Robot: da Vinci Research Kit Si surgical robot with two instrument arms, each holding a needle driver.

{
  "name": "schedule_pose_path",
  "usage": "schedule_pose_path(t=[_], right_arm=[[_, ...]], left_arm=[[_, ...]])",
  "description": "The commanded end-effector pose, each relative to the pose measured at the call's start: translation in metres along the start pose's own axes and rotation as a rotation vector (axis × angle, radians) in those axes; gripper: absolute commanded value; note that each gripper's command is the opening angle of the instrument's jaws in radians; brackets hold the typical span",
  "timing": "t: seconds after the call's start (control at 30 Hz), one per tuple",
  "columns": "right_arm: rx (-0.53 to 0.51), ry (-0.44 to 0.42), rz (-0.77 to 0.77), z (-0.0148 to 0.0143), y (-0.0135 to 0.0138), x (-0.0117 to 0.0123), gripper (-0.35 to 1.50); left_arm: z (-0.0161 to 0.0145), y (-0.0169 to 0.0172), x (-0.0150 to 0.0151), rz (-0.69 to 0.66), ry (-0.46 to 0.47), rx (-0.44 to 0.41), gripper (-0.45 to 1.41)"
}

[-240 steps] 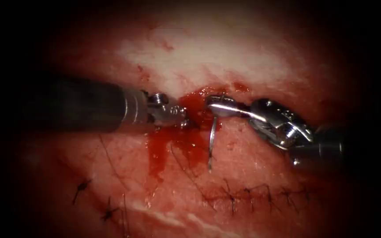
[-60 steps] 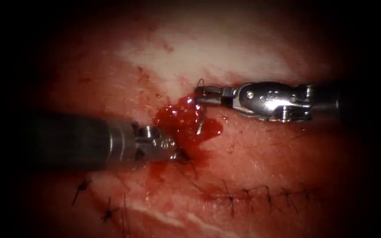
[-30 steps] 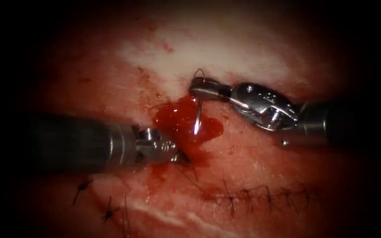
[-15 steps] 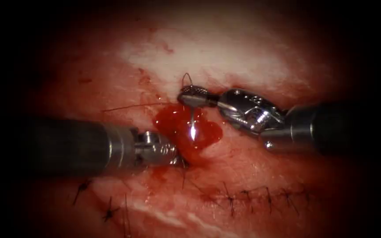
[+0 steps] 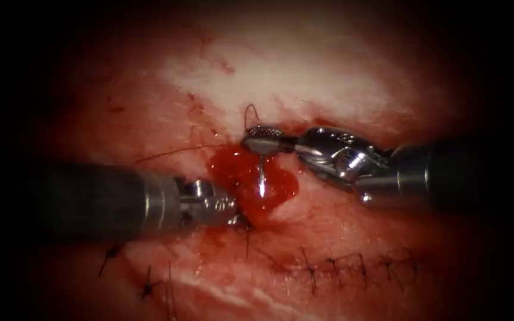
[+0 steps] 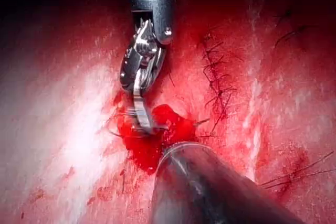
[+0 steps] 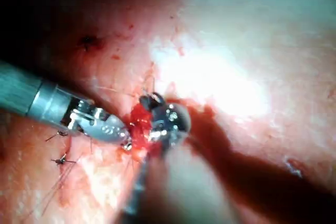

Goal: Wound Closure

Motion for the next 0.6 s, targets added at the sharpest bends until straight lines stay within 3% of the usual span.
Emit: schedule_pose_path(t=[0.03,0.4,0.47,0.5,0.53,0.57,0.6], right_arm=[[0.002,-0.001,-0.002,0.0006,-0.0002,-0.0008,-0.35],[0.029,-0.007,0.077,0.001,-0.0001,-0.0011,-0.35],[0.021,0.047,0.077,0.001,0.0001,-0.0006,-0.35],[0.008,0.078,0.072,0.001,0.0003,-0.0003,0.05],[-0.014,0.108,0.056,0.0008,0.0005,0.0,0.57],[-0.033,0.127,0.046,0.0006,0.0008,0.0003,0.93],[-0.07,0.147,0.003,-0.0003,0.0016,0.0008,1.14]], left_arm=[[0.0008,0.0001,0.0,0.001,0.0,-0.002,-0.45],[0.0007,0.0001,0.0,0.002,0.0,-0.001,-0.45],[0.0006,0.0002,0.0,0.002,0.0,-0.002,-0.45],[0.0004,0.0002,0.0,0.002,0.0,-0.004,-0.45],[0.0002,0.0003,0.0,0.002,0.001,-0.005,-0.45],[0.0,0.0005,-0.0001,0.002,0.001,-0.007,-0.45],[-0.0005,0.001,-0.0002,0.003,-0.002,-0.011,-0.45]])
